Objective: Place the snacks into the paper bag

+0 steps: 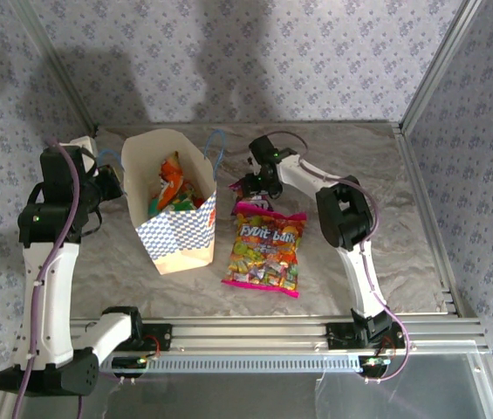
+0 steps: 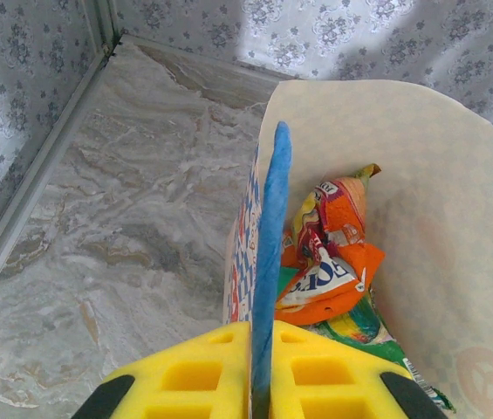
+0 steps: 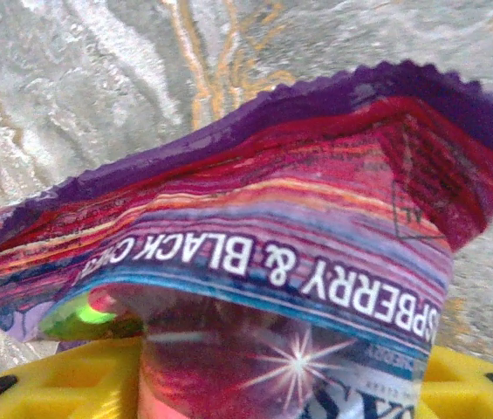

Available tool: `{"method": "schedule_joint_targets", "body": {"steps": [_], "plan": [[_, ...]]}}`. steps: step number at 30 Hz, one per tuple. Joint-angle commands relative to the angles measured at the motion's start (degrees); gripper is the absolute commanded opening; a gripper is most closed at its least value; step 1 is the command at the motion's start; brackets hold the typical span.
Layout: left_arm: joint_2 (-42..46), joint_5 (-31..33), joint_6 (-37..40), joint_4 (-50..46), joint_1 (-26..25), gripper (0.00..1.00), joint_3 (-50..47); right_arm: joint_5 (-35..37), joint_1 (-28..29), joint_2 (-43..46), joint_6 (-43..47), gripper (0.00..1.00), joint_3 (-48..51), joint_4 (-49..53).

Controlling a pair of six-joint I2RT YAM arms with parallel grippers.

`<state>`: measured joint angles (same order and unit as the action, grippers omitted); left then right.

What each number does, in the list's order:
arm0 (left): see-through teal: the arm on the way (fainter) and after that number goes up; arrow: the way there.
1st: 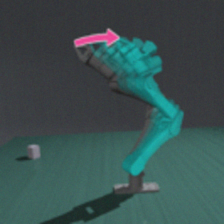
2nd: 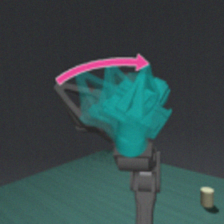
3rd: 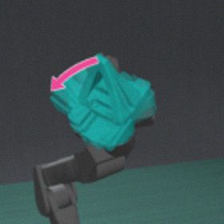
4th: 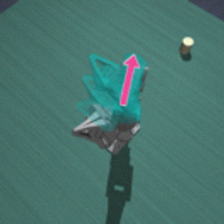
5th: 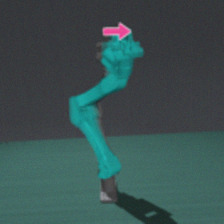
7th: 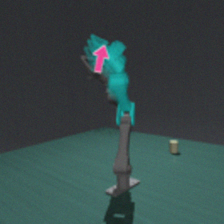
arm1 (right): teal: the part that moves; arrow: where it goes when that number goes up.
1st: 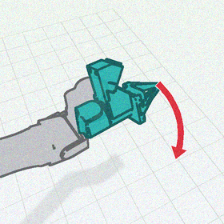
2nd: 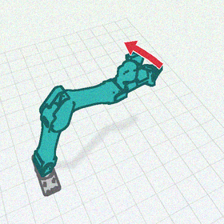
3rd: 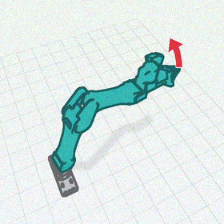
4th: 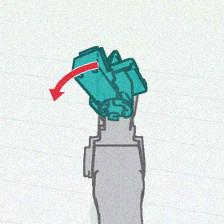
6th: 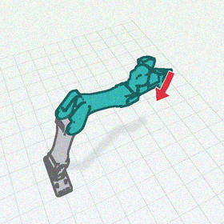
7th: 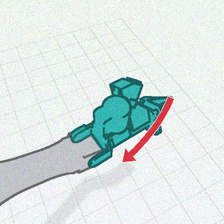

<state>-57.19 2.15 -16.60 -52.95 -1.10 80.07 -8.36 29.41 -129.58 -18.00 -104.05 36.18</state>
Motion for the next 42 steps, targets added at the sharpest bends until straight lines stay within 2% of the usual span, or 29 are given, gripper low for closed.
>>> {"method": "schedule_joint_targets", "body": {"steps": [1, 5, 10, 11, 12, 18, 22, 30, 42], "plan": [[1.3, -1.0, 0.3, -0.9, 0.3, 0.13, 0.7, 0.0, -1.4, 3.1, -1.4, 0.51, 1.5, 0.5], [1.5, -1.0, 0.3, -1.0, 0.3, 0.13, 0.5, 0.8, -1.6, 3.5, -1.4, 0.46, 1.3, 0.8], [2.0, -0.8, 0.5, -1.3, 0.3, 0.13, 0.6, 1.1, -1.5, 4.3, -1.3, 0.53, 2.0, 0.4], [2.1, -0.7, 0.6, -1.3, 0.3, 0.13, 0.6, 1.3, -1.5, 4.3, -1.3, 0.44, 1.8, 0.7], [2.1, -0.7, 0.6, -1.4, 0.3, 0.13, 0.6, 1.8, -1.5, 4.3, -1.3, 0.42, 1.7, 1.1], [2.5, -0.6, 0.6, -1.5, 0.3, 0.14, 0.7, 1.8, -1.5, 4.6, -0.6, 0.37, 1.6, 1.8], [2.8, -0.7, 0.5, -1.6, 0.3, 0.13, 0.7, 2.5, -1.7, 5.4, -1.0, 0.38, 1.6, 2.0], [3.2, -0.7, 0.8, -1.7, 0.3, 0.14, 0.4, 3.3, -2.1, 8.7, 0.5, 0.28, 2.0, 1.1], [3.2, -1.0, 1.0, -1.5, 0.3, 0.14, 0.3, 4.3, -1.4, 15.4, 1.1, 0.25, 3.5, 1.6]]}}
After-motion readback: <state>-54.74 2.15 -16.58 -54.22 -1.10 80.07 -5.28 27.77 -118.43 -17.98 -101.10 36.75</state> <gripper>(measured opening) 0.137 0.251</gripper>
